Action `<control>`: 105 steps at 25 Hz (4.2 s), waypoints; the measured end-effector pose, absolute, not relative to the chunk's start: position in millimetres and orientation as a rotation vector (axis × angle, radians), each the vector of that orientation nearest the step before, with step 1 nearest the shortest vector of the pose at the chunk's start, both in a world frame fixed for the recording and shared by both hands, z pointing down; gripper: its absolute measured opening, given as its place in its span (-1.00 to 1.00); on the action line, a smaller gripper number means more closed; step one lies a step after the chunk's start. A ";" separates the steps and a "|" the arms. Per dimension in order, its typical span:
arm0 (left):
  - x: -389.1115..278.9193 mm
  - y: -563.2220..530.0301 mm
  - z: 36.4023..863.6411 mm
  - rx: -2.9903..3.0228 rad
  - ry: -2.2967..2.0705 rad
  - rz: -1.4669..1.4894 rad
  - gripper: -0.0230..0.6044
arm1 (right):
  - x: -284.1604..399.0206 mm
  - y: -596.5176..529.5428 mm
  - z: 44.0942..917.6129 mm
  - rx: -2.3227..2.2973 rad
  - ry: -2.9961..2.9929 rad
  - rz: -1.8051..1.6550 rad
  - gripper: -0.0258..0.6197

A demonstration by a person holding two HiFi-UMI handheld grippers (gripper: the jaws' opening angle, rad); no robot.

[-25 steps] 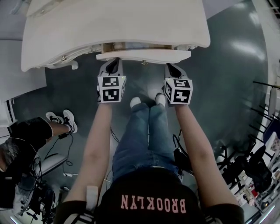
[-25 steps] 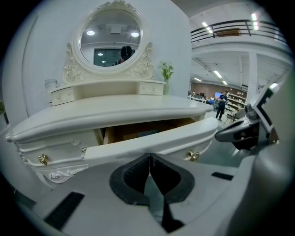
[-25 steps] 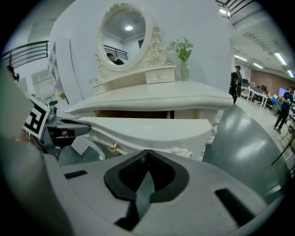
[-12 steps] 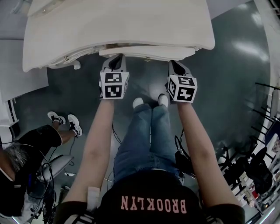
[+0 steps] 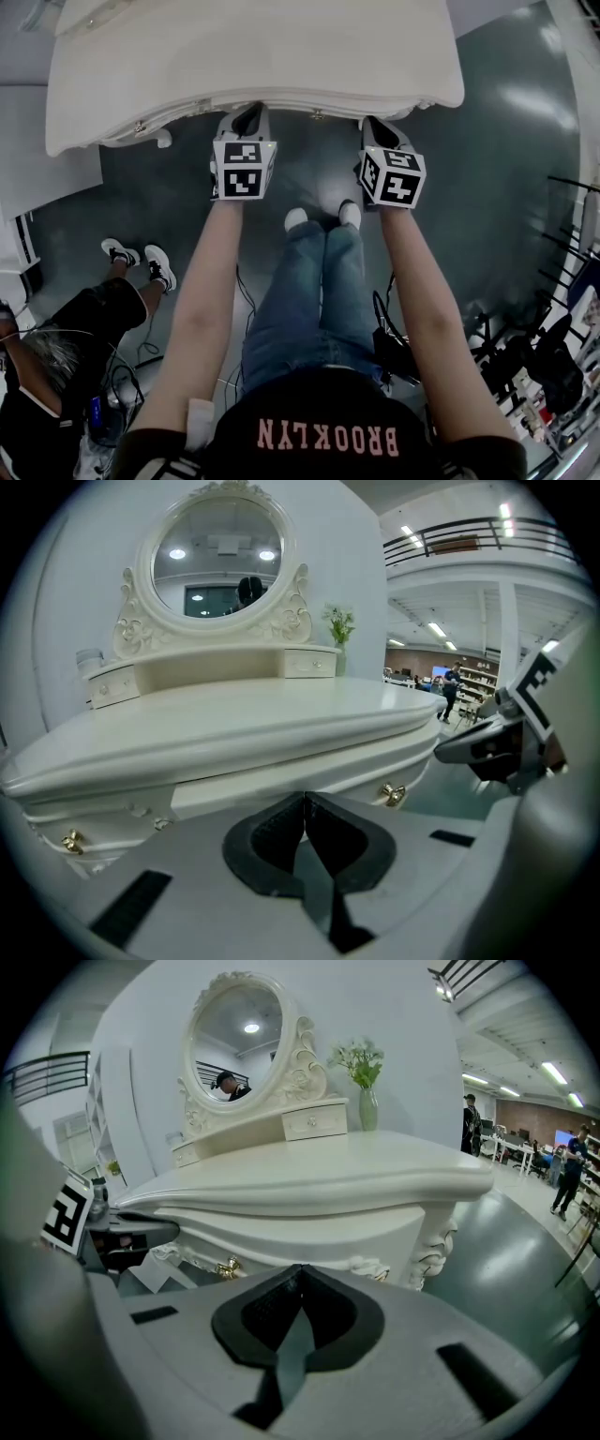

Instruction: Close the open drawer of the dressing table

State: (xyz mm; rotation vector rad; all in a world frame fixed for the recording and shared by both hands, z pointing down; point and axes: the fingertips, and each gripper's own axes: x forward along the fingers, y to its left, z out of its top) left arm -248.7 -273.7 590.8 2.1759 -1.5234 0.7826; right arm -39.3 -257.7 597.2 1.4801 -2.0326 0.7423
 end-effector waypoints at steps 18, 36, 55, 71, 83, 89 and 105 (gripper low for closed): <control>-255.5 -286.5 606.8 2.087 -1.533 0.751 -0.91 | -41.4 -287.6 597.5 1.482 -2.055 0.662 -0.93; -243.4 -254.4 582.2 2.081 -1.586 0.689 -0.91 | -46.5 -281.9 584.2 1.480 -2.070 0.721 -0.93; -226.8 -228.1 491.6 2.089 -1.670 0.587 -0.91 | -37.3 -240.9 488.3 1.421 -2.193 0.544 -0.93; -205.8 -218.8 415.1 2.193 -1.724 0.537 -0.91 | -35.0 -231.3 410.8 1.372 -2.328 0.383 -0.93; -204.6 -214.0 349.1 2.298 -1.867 0.457 -0.91 | -34.2 -222.6 325.1 1.384 -2.505 0.130 -0.93; -204.5 -211.5 307.4 2.344 -1.913 0.376 -0.91 | -32.4 -213.1 296.4 1.352 -2.561 0.095 -0.93; -207.6 -204.9 213.3 2.456 -2.064 0.182 -0.91 | -9.3 -206.3 219.8 1.410 -2.632 -0.066 -0.93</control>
